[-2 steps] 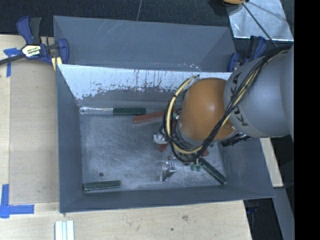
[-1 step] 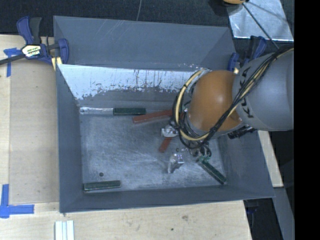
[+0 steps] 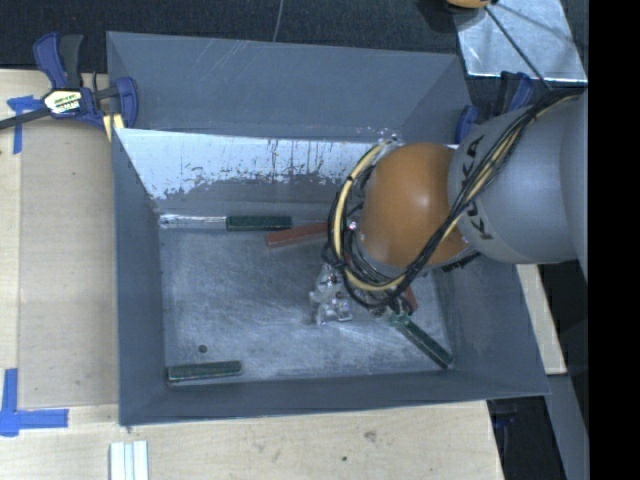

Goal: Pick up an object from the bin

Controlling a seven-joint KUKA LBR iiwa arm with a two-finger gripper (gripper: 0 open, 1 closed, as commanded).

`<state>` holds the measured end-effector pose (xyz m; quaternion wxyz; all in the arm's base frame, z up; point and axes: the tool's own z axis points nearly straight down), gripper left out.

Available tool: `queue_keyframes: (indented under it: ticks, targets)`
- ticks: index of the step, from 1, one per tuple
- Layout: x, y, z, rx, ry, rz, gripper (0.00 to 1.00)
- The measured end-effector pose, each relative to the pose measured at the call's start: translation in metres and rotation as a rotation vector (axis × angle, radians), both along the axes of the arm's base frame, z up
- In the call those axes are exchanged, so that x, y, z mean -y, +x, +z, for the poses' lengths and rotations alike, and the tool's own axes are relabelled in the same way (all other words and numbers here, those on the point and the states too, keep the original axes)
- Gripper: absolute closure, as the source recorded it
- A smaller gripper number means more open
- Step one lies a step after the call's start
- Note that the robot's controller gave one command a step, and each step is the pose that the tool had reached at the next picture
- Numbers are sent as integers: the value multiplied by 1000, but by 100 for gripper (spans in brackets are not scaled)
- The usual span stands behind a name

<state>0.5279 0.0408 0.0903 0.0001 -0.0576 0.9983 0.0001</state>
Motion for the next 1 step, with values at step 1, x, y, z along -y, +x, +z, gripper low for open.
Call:
queue_keyframes:
  ticks: [1]
  targets:
    - [0, 0, 0, 0, 0, -2, 0]
